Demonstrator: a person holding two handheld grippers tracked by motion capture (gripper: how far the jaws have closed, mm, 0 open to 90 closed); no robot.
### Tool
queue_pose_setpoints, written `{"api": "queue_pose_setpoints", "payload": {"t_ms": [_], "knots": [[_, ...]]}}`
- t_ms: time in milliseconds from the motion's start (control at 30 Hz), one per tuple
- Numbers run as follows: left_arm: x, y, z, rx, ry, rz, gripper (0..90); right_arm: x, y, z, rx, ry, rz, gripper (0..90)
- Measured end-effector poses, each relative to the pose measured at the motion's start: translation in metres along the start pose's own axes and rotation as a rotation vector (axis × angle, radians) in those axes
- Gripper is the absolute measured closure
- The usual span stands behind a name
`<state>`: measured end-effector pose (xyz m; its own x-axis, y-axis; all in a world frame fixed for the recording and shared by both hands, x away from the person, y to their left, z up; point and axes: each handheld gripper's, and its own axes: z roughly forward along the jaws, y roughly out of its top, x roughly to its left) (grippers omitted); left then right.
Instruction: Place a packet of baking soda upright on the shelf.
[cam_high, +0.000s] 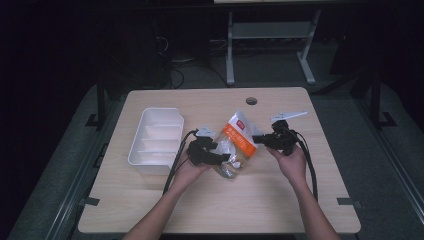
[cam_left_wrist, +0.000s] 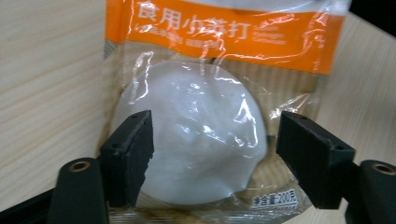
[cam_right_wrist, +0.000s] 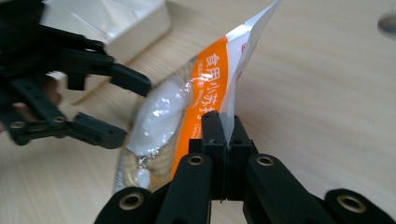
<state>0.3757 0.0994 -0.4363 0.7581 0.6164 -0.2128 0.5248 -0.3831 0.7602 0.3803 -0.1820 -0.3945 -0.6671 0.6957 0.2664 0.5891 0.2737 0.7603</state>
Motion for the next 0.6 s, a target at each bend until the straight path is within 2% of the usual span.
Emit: {"api": "queue_pose_setpoints", "payload": {"t_ms": [133, 267, 367, 433, 467, 500, 600], "knots": [[0.003, -0.001, -0.007, -0.056, -0.016, -0.035, 22.6, 0.019, 0.012, -0.016, -0.012, 0.001, -0.109, 90.0], [0.004, 0.0, -0.014, -0.11, -0.025, -0.038, 21.0, 0.034, 0.023, -0.031, -0.025, 0.026, -0.207, 90.0], [0.004, 0.0, -0.018, -0.139, -0.057, -0.039, 20.8, 0.047, 0.03, -0.042, -0.02, 0.061, -0.288, 90.0], [0.005, 0.0, -0.018, -0.148, -0.088, -0.037, 24.8, 0.057, 0.033, -0.047, -0.014, 0.09, -0.341, 90.0], [0.005, 0.0, -0.018, -0.154, -0.108, -0.037, 24.8, 0.057, 0.033, -0.047, -0.014, 0.09, -0.341, 90.0], [0.006, 0.0, -0.018, -0.157, -0.144, -0.036, 28.6, 0.06, 0.033, -0.049, -0.01, 0.096, -0.357, 90.0], [0.006, -0.002, -0.017, -0.149, -0.15, -0.027, 44.0, 0.063, 0.032, -0.051, -0.005, 0.12, -0.378, 90.0]]}}
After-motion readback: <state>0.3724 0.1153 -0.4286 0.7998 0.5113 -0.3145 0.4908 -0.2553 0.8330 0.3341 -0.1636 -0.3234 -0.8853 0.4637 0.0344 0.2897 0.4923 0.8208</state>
